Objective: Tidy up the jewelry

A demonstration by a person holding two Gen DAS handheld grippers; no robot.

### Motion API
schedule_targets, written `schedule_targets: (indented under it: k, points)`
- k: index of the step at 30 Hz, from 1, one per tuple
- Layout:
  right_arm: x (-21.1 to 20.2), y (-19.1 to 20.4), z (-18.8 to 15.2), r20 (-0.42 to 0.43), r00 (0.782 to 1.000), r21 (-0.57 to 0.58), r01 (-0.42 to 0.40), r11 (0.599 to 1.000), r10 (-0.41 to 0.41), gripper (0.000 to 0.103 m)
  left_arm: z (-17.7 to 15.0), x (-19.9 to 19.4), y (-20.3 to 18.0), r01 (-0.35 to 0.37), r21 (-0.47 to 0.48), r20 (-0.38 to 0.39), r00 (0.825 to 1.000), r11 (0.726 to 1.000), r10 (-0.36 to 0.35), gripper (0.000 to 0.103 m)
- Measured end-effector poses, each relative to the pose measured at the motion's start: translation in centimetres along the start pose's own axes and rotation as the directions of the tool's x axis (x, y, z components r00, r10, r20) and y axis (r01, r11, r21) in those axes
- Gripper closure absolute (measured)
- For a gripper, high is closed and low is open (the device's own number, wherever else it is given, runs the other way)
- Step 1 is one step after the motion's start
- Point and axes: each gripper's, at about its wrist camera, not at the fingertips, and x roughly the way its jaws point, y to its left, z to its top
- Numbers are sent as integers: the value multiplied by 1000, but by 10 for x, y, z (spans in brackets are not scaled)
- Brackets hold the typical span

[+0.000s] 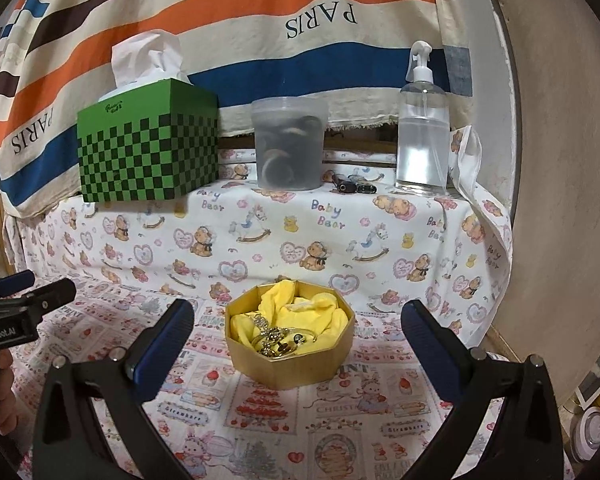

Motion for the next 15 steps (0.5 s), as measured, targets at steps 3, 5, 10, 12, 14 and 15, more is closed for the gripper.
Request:
schedule_targets:
  k: [3,5,10,12,14,15]
  points:
    - [0,-2,0,-2,1000,9,3,1000,-3,0,0,0,-2,-16,10,3,1000,1000,16,1]
    - [0,-2,0,-3,1000,10,4,1000,-4,0,0,-2,-4,-24,18,9,1000,1000,24,1]
    - [0,-2,0,-2,1000,9,3,1000,-3,0,0,0,-7,-34,41,1,999,999,34,1]
    - [0,-2,0,-3,1000,10,3,1000,-3,0,0,0,-8,-41,46,2,999,998,41,1]
    - [0,-2,0,-3,1000,10,2,1000,-2,0,0,-2,-9,-34,52,11,999,998,33,0]
    - [1,-2,0,-3,1000,10,2,1000,-2,0,-1,-3,-10,-27,58,15,1000,998,26,0]
